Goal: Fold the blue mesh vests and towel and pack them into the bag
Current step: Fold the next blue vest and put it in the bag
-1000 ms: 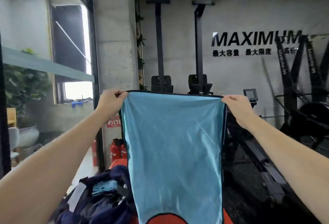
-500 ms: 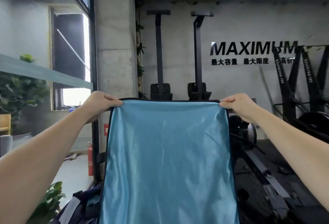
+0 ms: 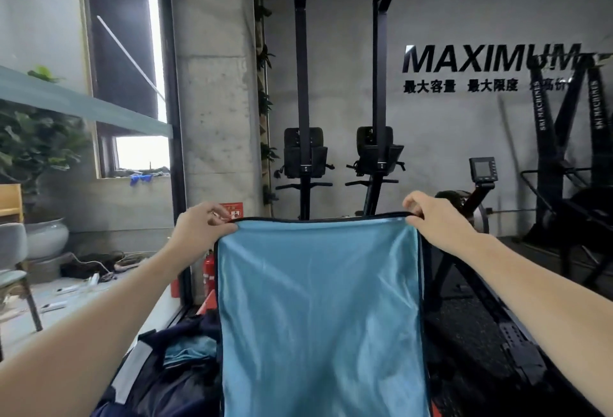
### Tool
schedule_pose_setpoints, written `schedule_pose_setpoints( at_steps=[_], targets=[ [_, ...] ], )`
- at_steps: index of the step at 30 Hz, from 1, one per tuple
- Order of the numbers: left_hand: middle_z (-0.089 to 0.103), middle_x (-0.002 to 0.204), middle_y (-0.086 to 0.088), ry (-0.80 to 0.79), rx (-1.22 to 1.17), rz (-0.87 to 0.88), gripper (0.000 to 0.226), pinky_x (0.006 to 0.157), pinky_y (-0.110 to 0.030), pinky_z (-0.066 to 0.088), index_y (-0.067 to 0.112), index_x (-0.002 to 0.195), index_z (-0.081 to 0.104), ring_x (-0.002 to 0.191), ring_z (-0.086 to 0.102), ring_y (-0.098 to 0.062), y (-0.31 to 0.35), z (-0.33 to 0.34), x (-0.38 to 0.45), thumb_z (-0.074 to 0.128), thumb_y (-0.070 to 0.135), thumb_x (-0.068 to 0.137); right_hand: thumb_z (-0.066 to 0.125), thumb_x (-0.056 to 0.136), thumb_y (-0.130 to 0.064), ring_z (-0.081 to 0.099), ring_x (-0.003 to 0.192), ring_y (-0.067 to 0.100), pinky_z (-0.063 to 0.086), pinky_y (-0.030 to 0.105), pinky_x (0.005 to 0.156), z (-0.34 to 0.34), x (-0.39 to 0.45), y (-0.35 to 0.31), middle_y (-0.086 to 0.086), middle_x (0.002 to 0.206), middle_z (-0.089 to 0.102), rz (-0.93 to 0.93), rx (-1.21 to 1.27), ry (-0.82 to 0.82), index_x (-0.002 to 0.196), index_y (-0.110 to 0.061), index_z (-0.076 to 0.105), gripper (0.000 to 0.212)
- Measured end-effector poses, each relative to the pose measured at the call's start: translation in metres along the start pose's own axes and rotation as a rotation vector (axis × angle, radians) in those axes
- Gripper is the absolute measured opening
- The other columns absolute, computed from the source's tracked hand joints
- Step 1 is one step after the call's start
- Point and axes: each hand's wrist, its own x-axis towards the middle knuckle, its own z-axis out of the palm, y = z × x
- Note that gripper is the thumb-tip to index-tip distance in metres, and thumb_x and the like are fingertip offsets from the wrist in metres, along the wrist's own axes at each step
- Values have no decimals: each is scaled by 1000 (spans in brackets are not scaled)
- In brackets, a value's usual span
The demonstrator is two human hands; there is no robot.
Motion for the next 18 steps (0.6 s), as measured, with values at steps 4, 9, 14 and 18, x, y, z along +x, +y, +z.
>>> schedule_pose_setpoints(
  at_steps=[4,9,14,18],
  targets=[
    [71,83,1,-105,242,63,18,80,-31,54,30,101,74,81,65,-16,-3,8,-13,75,21,85,59,88,-2,73,69,24,60,38,77,13,-3,-14,11,77,74,201,92,-197,92,-7,64,9],
    [74,68,-5,-142,207,-106,6,69,-22,59,6,84,75,61,72,-12,13,7,-22,70,8,83,70,84,-6,71,76,16,57,28,76,19,-24,-29,3,81,71,188,236,-137,87,-14,66,10],
    [68,55,-7,-167,172,-61,17,52,-24,55,9,74,72,45,66,-13,35,-8,-38,78,23,83,71,90,-17,66,46,15,47,23,45,-3,-51,-37,7,56,68,148,378,-110,78,-10,69,14],
    [66,54,-7,-75,347,66,20,55,-29,56,13,69,72,43,61,-17,46,-27,-43,77,28,83,73,89,-13,71,54,23,46,23,40,-34,-61,-44,11,65,71,141,458,-70,86,-7,72,7]
  ],
)
